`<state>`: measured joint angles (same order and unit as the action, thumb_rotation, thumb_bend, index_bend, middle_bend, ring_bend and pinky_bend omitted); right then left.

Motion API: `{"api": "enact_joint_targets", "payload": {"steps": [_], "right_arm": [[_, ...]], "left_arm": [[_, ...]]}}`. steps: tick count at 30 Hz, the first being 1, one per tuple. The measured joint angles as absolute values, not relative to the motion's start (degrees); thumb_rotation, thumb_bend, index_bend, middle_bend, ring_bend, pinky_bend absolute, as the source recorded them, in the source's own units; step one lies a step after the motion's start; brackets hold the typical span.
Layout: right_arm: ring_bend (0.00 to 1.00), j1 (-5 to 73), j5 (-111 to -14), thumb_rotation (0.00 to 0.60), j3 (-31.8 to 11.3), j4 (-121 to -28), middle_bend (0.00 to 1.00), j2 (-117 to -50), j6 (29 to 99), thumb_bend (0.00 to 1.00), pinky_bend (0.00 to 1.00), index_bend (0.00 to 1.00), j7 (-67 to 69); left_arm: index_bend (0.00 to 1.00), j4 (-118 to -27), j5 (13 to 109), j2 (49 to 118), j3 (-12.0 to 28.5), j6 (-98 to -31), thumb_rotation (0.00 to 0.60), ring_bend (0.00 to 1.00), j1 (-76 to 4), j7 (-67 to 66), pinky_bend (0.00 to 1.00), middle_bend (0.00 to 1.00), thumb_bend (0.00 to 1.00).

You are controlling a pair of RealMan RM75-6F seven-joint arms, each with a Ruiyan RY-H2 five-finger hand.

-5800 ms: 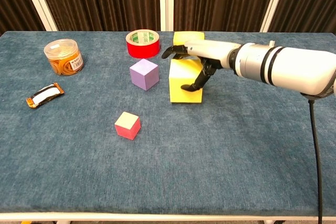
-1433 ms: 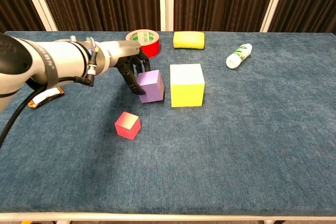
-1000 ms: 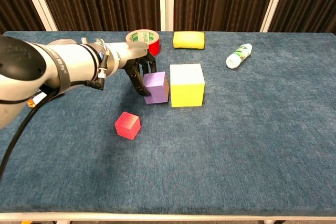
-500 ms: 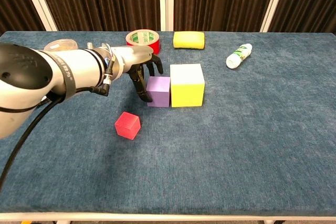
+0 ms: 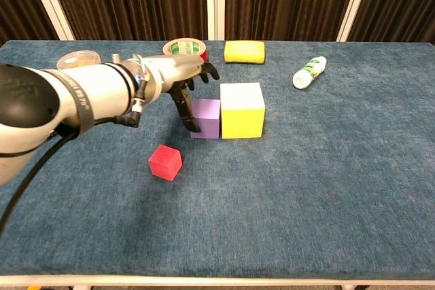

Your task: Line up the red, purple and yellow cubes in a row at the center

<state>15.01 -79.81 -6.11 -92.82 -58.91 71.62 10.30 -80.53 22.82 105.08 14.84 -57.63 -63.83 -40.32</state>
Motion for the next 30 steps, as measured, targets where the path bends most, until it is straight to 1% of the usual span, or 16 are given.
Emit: {"api": "enact_joint_targets", "payload": {"steps": [9,15,24,30], "right_arm": [[0.00,15.26,-79.78,0.600,-6.39,-92.76,0.04,-58.82,71.22,0.13,0.00,0.00,10.37],[0.00,15.17,-79.69,0.600,-6.49,-92.79,0.04,-58.65,71.27,0.13,0.00,0.00,10.38],[0.00,14.86,-79.80,0.600,-6.43,-93.14,0.04,-58.39,71.61,0.13,0.00,0.00,10.18],[0.00,14.58,-79.74,0.600,-6.47,-93.36,0.04,-58.20,71.96,0.13,0.00,0.00,10.03]], "left_arm": [[0.16,-75.92,22.15,108.16,17.22,-57.78,0.600,0.21,-65.67,-41.59,0.29,0.19,0.15],[0.16,-73.45,21.29,109.65,18.04,-57.67,0.600,0.21,-66.43,-43.22,0.29,0.19,0.15],[0.16,-71.86,21.97,110.40,17.87,-57.86,0.600,0.21,-66.39,-44.66,0.29,0.19,0.15],[0.16,-72.78,22.21,110.12,18.14,-57.70,0.600,0.21,-65.88,-44.80,0.29,0.19,0.15]]}}
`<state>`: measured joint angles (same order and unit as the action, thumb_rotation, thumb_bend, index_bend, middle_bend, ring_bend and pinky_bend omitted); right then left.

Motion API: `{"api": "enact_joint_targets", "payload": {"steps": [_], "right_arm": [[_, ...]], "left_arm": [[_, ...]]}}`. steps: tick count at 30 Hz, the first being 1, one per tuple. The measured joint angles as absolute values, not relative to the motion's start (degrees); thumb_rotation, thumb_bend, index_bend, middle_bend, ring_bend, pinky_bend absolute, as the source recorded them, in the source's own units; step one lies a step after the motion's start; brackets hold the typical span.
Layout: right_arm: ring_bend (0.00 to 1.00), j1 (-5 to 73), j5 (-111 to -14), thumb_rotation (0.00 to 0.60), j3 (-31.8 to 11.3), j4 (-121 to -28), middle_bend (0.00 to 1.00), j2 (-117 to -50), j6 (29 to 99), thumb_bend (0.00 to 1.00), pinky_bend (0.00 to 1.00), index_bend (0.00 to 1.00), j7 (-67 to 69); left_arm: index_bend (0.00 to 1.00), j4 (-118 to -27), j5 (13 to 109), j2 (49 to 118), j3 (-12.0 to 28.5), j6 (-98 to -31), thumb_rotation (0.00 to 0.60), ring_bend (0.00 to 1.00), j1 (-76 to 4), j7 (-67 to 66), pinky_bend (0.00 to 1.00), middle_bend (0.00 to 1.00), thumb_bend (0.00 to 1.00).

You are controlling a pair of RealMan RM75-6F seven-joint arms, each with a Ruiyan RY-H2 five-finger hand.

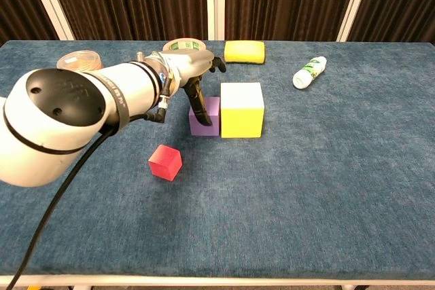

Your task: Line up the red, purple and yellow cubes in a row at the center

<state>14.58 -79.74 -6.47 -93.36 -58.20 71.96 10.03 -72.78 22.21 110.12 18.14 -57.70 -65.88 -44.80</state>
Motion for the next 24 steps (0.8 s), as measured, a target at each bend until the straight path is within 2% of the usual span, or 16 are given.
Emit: {"api": "enact_joint_targets", "payload": {"steps": [8,15,18,24], "right_arm": [[0.00,14.32,-79.90,0.600,-6.62,-93.58,0.04,-57.94,72.50,0.13,0.00,0.00,10.16],[0.00,14.49,-80.34,0.600,-6.72,-93.48,0.04,-58.15,72.50,0.15,0.00,0.00,10.40],[0.00,14.56,-80.46,0.600,-6.76,-93.61,0.04,-58.20,72.54,0.15,0.00,0.00,10.30],[0.00,14.52,-80.18,0.600,-6.86,-94.04,0.04,-58.01,72.61,0.15,0.00,0.00,9.66]], "left_arm": [[0.16,-76.79,24.09,108.14,17.37,-57.36,0.600,0.19,-64.72,-44.46,0.29,0.19,0.15],[0.16,-83.66,30.64,100.18,12.77,-58.04,0.600,0.18,-61.39,-44.01,0.28,0.18,0.15],[0.16,-82.60,32.88,99.30,10.99,-58.26,0.600,0.18,-60.57,-43.88,0.27,0.17,0.15],[0.16,-74.62,33.97,101.06,11.26,-55.75,0.600,0.18,-60.35,-41.54,0.27,0.17,0.14]]}}
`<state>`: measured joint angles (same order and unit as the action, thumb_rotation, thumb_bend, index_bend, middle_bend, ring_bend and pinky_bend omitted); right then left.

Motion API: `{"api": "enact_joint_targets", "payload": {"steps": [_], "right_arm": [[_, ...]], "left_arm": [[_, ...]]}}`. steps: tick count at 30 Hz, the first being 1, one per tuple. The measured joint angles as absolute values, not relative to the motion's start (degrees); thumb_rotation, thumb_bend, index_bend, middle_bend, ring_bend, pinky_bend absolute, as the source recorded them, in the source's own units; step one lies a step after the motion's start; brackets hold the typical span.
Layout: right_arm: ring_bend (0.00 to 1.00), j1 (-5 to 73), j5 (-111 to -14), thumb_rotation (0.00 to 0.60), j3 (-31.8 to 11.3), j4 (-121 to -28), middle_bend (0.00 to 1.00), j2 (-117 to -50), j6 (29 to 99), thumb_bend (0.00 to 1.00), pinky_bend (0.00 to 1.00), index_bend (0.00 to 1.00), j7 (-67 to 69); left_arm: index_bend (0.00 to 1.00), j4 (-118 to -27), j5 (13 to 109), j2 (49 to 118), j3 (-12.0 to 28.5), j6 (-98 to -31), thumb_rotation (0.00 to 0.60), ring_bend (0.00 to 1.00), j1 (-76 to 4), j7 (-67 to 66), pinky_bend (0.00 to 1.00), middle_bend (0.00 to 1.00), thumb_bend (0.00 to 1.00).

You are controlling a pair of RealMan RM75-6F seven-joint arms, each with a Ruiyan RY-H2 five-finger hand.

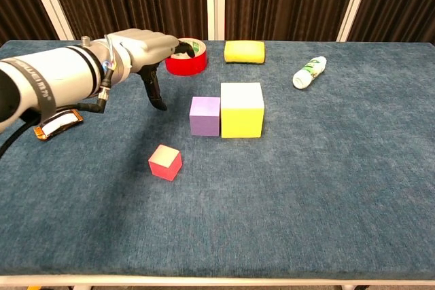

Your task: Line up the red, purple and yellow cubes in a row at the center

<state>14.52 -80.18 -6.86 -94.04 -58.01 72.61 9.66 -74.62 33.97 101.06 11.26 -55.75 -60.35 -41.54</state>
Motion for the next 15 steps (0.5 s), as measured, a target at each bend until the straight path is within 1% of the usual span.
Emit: {"api": "enact_joint_targets", "payload": {"steps": [4,7,15], "right_arm": [[0.00,14.61,-79.59,0.600,-6.98,-94.23,0.04,-57.89,72.23,0.15,0.00,0.00,9.15],[0.00,14.70,-79.24,0.600,-7.11,-94.44,0.04,-57.82,72.04,0.15,0.00,0.00,8.72],[0.00,14.56,-78.79,0.600,-7.20,-94.69,0.04,-57.68,72.03,0.15,0.00,0.00,8.41]], "left_arm": [[0.16,-68.79,34.70,103.44,12.05,-52.37,0.600,0.18,-60.52,-38.71,0.27,0.17,0.13],[0.16,-66.46,34.95,105.11,12.79,-49.84,0.600,0.18,-60.86,-37.17,0.27,0.17,0.13],[0.16,-67.30,35.22,105.92,14.48,-47.88,0.600,0.17,-61.71,-35.52,0.27,0.17,0.13]]}}
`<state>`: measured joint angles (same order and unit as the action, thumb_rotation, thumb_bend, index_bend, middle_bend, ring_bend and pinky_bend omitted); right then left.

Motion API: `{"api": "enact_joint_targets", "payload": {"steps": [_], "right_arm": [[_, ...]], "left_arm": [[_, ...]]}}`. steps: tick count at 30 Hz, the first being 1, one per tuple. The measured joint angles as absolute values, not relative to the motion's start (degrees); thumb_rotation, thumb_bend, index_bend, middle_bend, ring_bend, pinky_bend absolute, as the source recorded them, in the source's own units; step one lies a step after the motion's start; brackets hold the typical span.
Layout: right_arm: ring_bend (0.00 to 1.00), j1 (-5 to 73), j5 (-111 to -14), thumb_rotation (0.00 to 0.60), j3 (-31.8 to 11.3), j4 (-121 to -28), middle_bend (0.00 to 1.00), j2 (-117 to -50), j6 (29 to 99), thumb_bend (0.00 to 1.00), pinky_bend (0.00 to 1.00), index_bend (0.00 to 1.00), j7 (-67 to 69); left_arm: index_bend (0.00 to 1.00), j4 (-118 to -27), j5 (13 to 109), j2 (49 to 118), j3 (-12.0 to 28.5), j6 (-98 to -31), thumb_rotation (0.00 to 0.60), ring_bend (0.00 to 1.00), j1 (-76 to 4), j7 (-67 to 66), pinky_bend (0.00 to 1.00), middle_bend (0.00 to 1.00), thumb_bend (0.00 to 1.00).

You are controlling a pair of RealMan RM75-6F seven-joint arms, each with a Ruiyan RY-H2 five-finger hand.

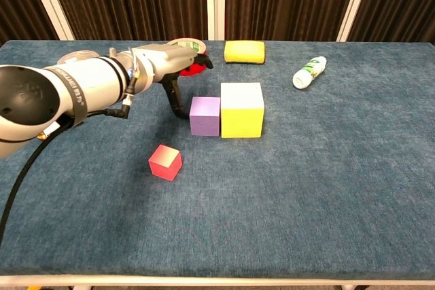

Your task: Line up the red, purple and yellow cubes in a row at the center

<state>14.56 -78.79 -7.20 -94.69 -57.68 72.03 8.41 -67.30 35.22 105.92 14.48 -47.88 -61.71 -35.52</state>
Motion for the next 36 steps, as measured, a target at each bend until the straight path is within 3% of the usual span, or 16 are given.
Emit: {"api": "enact_joint_targets", "payload": {"steps": [20,26,30,33,36], "right_arm": [[0.00,14.01,-78.94,0.600,-7.29,-94.53,0.04,-57.28,72.68,0.15,0.00,0.00,9.10],[0.00,14.12,-79.90,0.600,-7.30,-94.07,0.04,-57.38,72.94,0.15,0.00,0.00,9.97],[0.00,14.20,-80.45,0.600,-7.24,-93.92,0.04,-57.58,73.10,0.15,0.00,0.00,10.24],[0.00,14.34,-80.56,0.600,-7.25,-93.88,0.04,-57.78,73.03,0.15,0.00,0.00,10.26],[0.00,14.57,-80.69,0.600,-7.25,-93.86,0.04,-58.03,72.78,0.15,0.00,0.00,10.25]], "left_arm": [[0.16,-67.92,37.03,104.89,13.71,-48.96,0.600,0.17,-61.71,-35.89,0.27,0.17,0.12],[0.17,-77.42,42.72,97.96,11.44,-51.58,0.600,0.18,-57.99,-33.57,0.27,0.19,0.12],[0.27,-87.78,50.16,90.70,8.54,-54.16,0.600,0.24,-53.66,-29.81,0.28,0.27,0.12],[0.30,-94.34,56.32,86.06,5.53,-56.12,0.600,0.30,-49.91,-26.40,0.34,0.32,0.12],[0.33,-98.18,60.48,83.30,1.93,-56.91,0.600,0.41,-47.02,-24.70,0.50,0.41,0.12]]}}
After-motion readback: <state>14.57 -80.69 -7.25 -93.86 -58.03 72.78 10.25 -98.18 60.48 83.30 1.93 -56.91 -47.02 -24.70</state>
